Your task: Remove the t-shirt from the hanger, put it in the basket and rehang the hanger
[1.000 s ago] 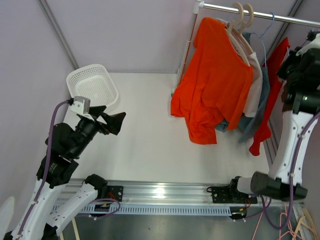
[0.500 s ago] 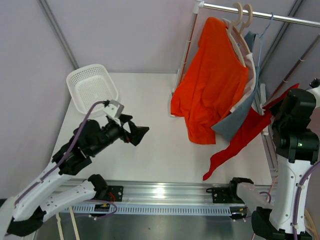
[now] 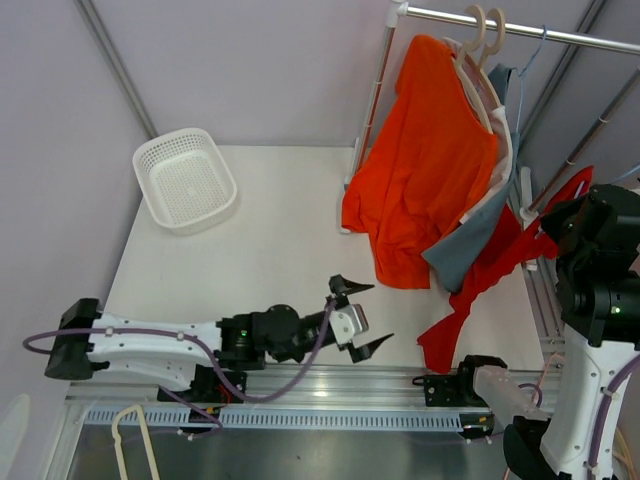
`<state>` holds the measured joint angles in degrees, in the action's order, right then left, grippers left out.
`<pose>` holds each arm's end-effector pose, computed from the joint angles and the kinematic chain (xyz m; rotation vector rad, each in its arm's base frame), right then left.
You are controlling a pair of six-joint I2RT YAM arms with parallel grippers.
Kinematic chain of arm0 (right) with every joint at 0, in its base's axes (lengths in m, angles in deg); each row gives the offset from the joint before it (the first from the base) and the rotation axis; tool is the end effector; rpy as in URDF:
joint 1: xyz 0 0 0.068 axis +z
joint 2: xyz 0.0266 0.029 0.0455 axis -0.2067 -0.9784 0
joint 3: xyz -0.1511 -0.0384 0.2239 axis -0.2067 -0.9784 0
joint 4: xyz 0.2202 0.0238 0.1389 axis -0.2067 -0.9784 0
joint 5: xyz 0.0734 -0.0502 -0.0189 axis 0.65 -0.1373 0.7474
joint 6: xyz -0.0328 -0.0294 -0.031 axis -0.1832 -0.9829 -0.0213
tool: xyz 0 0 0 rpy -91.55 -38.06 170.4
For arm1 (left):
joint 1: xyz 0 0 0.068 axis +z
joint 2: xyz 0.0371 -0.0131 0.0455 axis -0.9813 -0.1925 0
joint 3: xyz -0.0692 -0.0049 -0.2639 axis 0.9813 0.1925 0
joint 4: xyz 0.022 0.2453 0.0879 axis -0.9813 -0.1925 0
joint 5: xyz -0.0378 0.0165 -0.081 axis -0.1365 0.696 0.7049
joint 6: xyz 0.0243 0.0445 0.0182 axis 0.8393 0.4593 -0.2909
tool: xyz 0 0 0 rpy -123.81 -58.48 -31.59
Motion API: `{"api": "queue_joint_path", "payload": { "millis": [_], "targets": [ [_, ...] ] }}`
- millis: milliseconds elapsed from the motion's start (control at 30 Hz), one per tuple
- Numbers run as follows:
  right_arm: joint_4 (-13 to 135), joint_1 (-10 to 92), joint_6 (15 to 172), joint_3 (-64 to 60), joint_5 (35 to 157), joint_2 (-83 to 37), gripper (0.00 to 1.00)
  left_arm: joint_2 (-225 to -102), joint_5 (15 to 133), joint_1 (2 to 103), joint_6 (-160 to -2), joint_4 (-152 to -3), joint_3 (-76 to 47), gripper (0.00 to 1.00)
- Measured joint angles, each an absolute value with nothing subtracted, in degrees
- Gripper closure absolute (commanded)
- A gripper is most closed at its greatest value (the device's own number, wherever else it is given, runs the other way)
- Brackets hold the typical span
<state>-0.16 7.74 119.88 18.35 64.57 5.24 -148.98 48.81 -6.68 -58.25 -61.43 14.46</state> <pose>0.0976 -0.0215 0.5020 0.8567 1.6524 -0.0358 0.0296 -0.2495 0.3277 1.0396 1.2432 -0.7822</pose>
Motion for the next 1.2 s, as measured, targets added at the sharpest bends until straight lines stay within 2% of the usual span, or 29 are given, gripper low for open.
{"api": "queue_joint_path", "payload": {
  "millis": [167,367,533,700,867,967,1000,1067,1100,1200],
  "targets": [
    [0.52,9.49,120.39,17.94,65.77,2.29,1.0,-160.68,48.88,-9.54,-51.63,-48.71,11.82,0.0],
    [1.27,13.05,120.54,17.72,65.55,-0.64,1.0,-170.38,49.45,-9.48,-48.33,-42.53,3.88,0.01],
    [1.66,14.58,120.76,17.85,65.53,-0.9,1.0,-174.82,52.83,-7.71,-50.08,-42.59,-3.53,0.01],
    [1.64,15.22,120.93,18.72,65.07,-0.9,1.0,-180.17,57.71,-2.75,-55.24,-45.09,-9.45,0.15],
    [1.61,15.24,120.93,20.82,64.68,-0.99,1.0,-184.28,60.18,-1.81,-58.19,-48.41,-10.61,0.11],
    [1.61,15.24,120.93,22.48,64.57,-1.29,1.0,-185.24,60.99,-2.0,-59.7,-49.92,-10.61,0.29],
    [1.64,15.26,120.93,22.94,64.57,-1.4,1.0,-185.29,61.05,-2.07,-60.2,-50.0,-10.5,0.46],
    [1.68,15.26,120.93,23.23,64.57,-1.49,1.0,-185.24,60.94,-2.13,-60.81,-49.54,-10.21,0.66],
    [1.64,15.26,120.93,23.25,64.57,-1.49,1.0,-185.22,60.86,-2.16,-61.03,-49.41,-10.06,0.99],
    [1.61,15.26,120.71,23.25,64.13,-1.6,1.0,-185.14,58.28,-2.5,-60.96,-50.13,-10.02,0.99]
  ]
}}
